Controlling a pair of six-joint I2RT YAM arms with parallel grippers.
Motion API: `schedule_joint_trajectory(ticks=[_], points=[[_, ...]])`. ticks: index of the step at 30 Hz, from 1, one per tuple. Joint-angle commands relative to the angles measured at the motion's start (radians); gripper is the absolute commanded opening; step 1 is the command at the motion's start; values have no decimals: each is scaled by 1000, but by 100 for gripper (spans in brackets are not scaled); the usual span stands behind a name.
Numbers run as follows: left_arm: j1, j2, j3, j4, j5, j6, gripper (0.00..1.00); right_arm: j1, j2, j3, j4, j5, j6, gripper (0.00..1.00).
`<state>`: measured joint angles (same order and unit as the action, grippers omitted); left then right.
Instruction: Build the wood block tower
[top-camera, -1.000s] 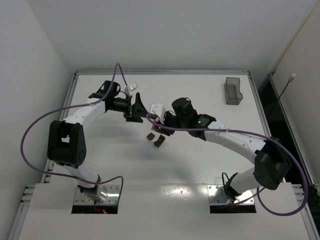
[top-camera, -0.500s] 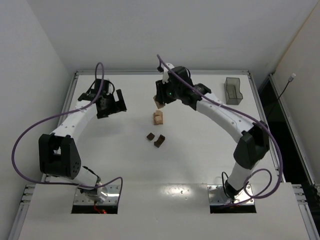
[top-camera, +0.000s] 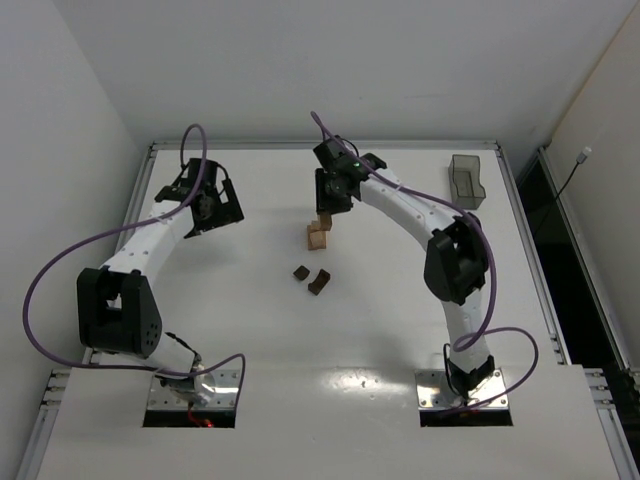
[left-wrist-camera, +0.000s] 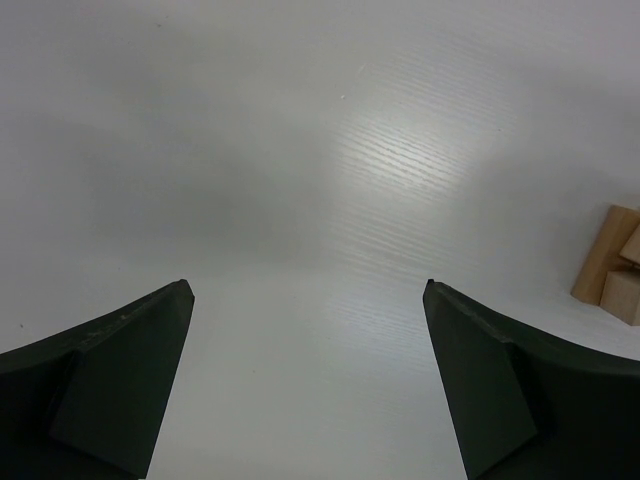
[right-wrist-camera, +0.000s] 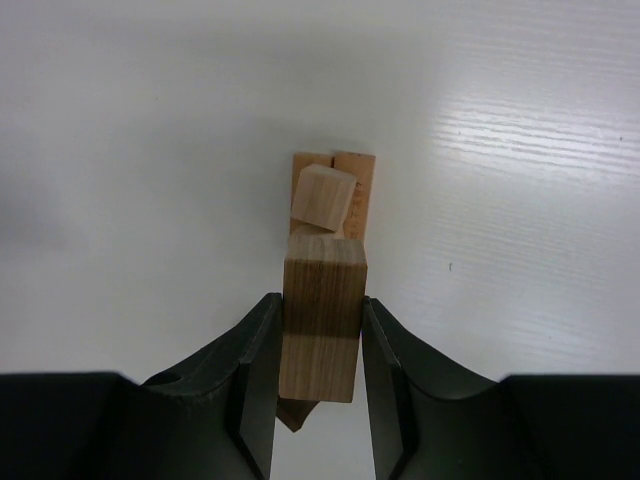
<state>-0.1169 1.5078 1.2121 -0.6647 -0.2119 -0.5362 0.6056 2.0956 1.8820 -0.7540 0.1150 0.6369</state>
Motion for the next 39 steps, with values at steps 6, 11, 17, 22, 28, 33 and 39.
schedule_joint_trajectory(ticks=[6,11,17,22,28,33,39], points=[[14,5,-6,17,2,-13,99,13,17,49,2,72,50,0],[14,5,-6,17,2,-13,99,23,47,71,2,92,50,0],[14,5,-16,17,2,-13,99,43,92,107,2,101,50,0],[14,5,-16,17,2,-13,99,54,125,146,2,120,50,0],[14,5,-16,17,11,-13,99,63,145,146,2,129,41,0],[14,5,-25,17,20,-13,99,63,155,146,2,129,41,0],[14,5,-25,17,20,-13,99,63,173,146,21,118,32,0]])
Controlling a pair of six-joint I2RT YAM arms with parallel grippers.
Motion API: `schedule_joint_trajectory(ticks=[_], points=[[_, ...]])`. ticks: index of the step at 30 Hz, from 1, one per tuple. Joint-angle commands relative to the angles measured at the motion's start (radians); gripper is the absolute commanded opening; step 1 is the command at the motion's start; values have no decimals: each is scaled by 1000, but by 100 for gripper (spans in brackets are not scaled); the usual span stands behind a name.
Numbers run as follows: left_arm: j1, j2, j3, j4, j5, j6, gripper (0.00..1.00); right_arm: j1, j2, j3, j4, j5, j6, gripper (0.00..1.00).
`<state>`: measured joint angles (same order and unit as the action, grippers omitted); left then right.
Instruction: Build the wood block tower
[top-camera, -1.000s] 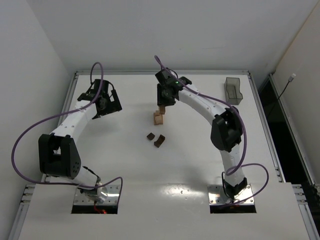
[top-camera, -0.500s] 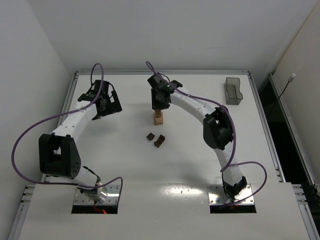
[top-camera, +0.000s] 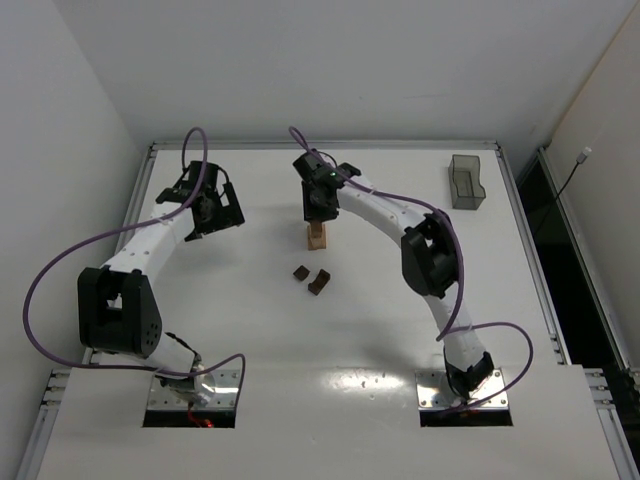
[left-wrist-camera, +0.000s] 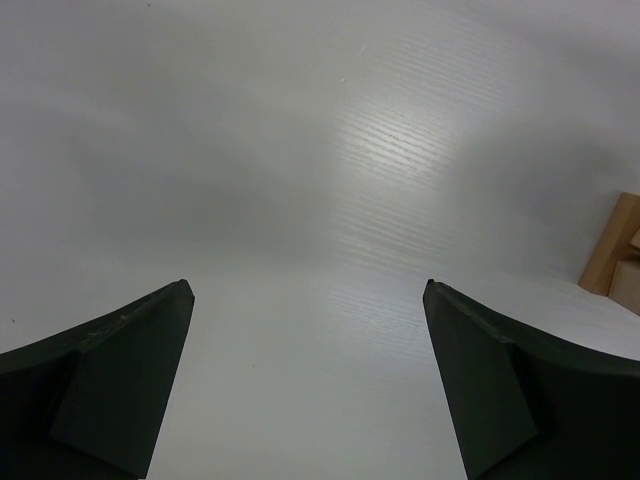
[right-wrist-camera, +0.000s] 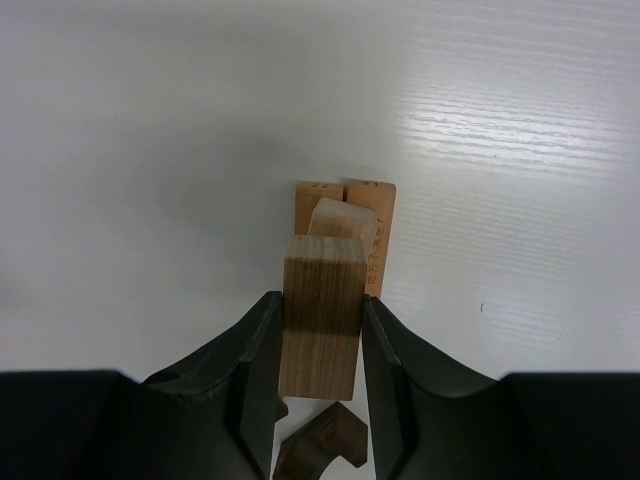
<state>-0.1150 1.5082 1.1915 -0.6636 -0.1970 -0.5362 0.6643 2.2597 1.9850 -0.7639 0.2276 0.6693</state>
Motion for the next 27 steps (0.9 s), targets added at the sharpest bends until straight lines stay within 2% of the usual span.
schedule_joint_trajectory(ticks=[1,12,13,14,18,27], points=[[12,4,-4,16,5,-13,99,4,18,43,31,6,0,0],[21,13,-4,16,24,-13,99,4,27,43,40,-4,0,0],[21,14,-4,16,24,-13,99,4,27,43,40,-4,-10,1],[21,14,-4,16,24,-13,99,4,27,32,40,-4,-10,5],[21,23,-4,16,24,-13,99,4,27,22,40,-4,-10,0],[21,23,-4,25,24,-13,99,4,0,1,40,6,-10,0]])
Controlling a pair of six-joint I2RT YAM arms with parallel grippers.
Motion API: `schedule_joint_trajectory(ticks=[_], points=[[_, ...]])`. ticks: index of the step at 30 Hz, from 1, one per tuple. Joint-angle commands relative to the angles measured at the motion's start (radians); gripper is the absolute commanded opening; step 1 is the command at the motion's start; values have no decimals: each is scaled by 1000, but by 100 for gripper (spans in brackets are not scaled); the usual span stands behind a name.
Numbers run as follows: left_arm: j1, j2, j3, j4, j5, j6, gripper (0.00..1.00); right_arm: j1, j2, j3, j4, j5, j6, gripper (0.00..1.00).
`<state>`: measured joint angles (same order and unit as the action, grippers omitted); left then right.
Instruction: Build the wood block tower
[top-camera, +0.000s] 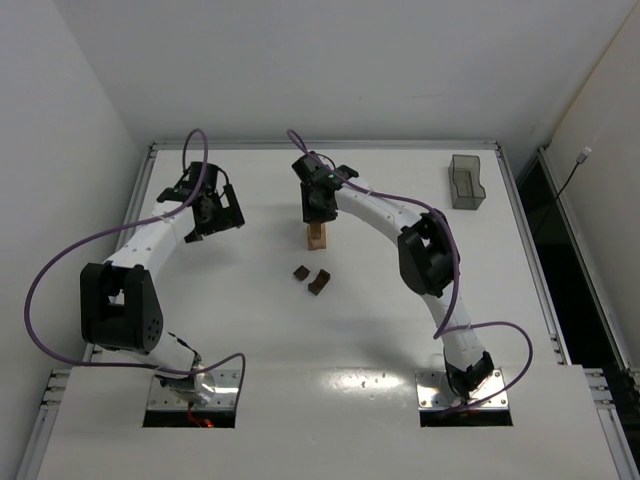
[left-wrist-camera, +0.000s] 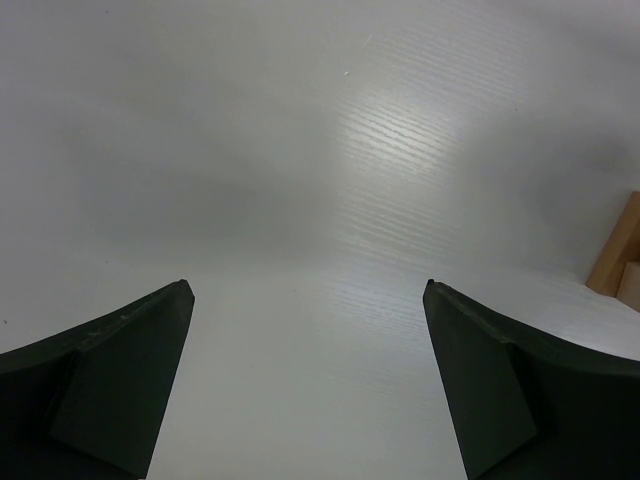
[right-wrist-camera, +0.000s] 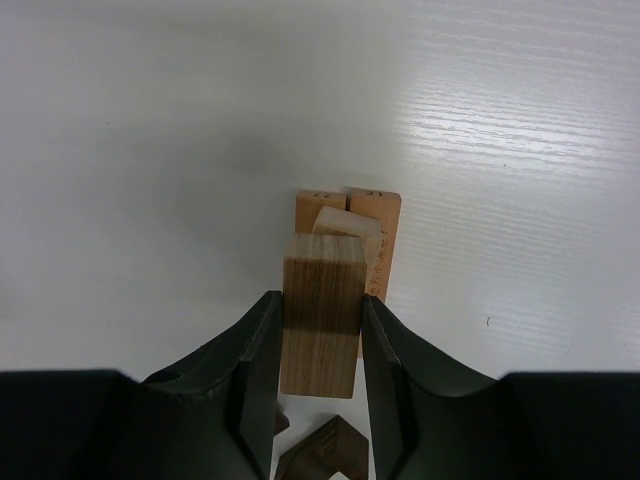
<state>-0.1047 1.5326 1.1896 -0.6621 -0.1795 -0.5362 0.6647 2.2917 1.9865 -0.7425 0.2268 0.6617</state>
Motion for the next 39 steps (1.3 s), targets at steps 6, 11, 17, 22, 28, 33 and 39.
schedule_joint_trajectory(ticks=[6,11,17,22,28,33,39], points=[[11,-2,-2,24,6,-13,99,4,-52,-31,19,16,-2,0],[11,-2,-2,24,17,-13,99,4,-61,-52,19,16,-11,0],[11,-2,-2,24,17,-13,99,4,-71,-71,28,6,-11,0],[11,-2,-2,24,17,-13,99,4,-80,-80,37,-12,-20,7],[11,-2,-11,24,17,-13,99,4,-80,-91,46,-34,-20,48],[11,-11,-22,33,26,-13,99,4,-100,-91,68,-67,-59,65],[11,-110,-93,73,103,86,99,4,-253,-196,186,-115,-216,70]])
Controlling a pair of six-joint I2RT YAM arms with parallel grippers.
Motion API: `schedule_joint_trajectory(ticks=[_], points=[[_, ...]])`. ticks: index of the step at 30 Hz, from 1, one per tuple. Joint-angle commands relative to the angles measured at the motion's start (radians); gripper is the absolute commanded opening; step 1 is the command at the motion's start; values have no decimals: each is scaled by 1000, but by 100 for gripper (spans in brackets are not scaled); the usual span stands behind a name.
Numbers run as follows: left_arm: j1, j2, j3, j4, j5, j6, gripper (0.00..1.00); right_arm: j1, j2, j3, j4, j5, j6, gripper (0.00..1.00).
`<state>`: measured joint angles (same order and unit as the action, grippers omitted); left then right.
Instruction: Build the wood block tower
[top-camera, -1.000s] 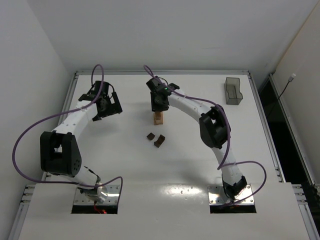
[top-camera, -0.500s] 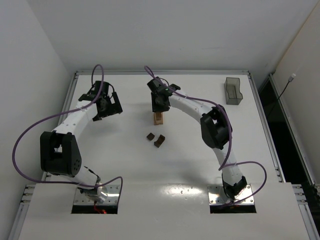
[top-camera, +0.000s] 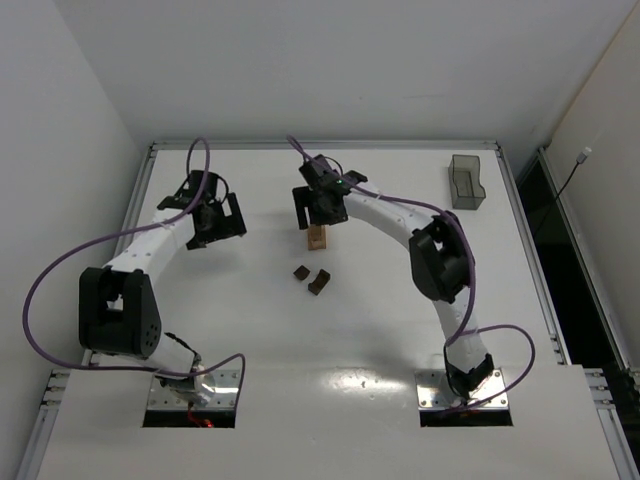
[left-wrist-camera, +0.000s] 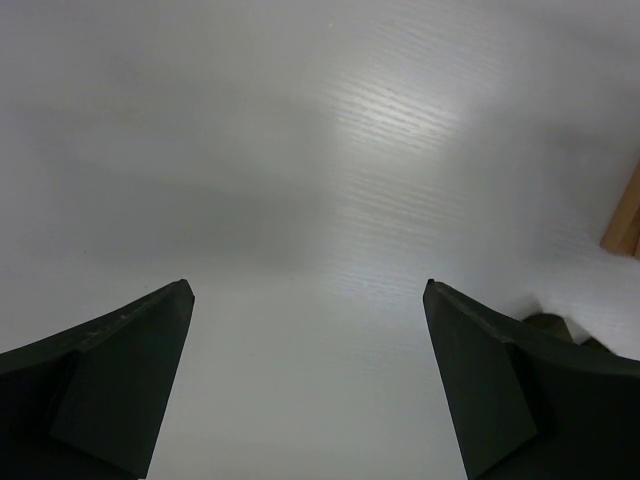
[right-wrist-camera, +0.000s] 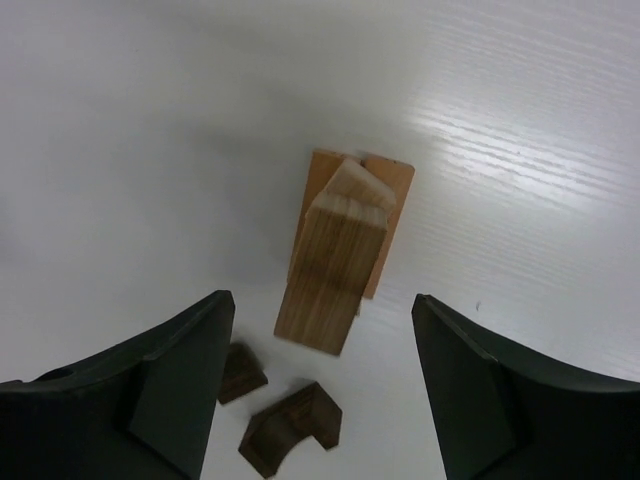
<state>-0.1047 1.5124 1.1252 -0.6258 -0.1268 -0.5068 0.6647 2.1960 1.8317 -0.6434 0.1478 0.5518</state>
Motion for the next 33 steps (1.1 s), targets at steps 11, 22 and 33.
schedule_joint_trajectory(ticks=[11,22,33], points=[[-146,-414,-214,69,558,367,83,-88,-959,-586,166,-77,-642,75],[-601,-182,-1,-153,472,851,54,-120,-1341,-853,120,59,-863,75],[-721,-254,-281,185,239,1201,20,-152,-1426,-917,97,214,-894,76]])
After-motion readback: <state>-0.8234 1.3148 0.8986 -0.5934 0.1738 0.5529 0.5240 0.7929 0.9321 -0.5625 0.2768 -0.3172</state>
